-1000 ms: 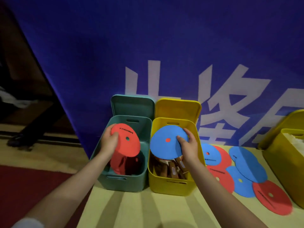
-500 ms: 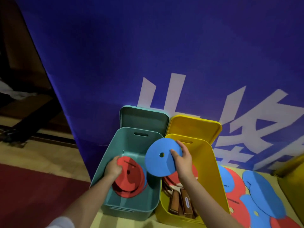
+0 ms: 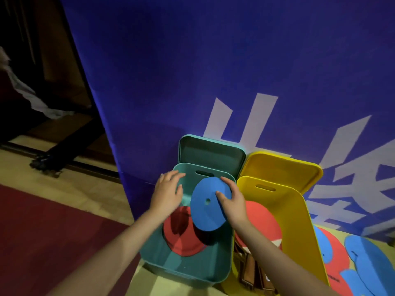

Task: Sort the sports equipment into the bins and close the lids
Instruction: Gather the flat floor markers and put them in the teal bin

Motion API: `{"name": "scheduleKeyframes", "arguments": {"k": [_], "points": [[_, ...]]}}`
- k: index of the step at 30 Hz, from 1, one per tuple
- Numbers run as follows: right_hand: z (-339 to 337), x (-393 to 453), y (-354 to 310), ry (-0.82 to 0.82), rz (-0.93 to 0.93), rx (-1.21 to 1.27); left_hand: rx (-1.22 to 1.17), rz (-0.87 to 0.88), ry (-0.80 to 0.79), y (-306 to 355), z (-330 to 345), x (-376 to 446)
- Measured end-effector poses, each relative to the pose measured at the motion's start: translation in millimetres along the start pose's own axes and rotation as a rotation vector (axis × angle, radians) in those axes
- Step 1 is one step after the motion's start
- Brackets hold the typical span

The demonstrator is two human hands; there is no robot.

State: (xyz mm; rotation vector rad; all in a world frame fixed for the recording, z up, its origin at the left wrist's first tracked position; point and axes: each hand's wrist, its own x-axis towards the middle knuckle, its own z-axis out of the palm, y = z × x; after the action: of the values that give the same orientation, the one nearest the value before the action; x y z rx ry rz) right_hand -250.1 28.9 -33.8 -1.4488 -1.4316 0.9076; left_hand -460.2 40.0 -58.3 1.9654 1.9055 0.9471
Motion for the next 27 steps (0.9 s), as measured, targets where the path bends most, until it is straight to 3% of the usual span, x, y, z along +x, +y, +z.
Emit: {"name": "scheduleKeyframes", "arguments": {"k": [6, 12, 15, 17, 23, 27], "points": [[63, 16, 23, -0.111, 0.177, 0.028, -0.072, -0.157, -0.062, -37, -13, -19], [101, 10, 68, -0.052, 0.359, 0.057, -0.133, -0.155, 0.014, -51, 2, -27], [111, 6, 90, 0.043, 0.398, -0.031, -0.164, -0.153, 0.047, -51, 3, -27], [112, 5, 101, 0.019, 0.388, -0.09, -0.194, -0.164, 0.075, -54, 4, -27], [120, 1, 133, -0.188, 0.373, -0.695, -0.231, -0.208, 0.1, -56, 9, -30], [116, 8, 129, -0.304, 0.37, -0.92, -0.231, -0.217, 0.107, -56, 8, -30]]}}
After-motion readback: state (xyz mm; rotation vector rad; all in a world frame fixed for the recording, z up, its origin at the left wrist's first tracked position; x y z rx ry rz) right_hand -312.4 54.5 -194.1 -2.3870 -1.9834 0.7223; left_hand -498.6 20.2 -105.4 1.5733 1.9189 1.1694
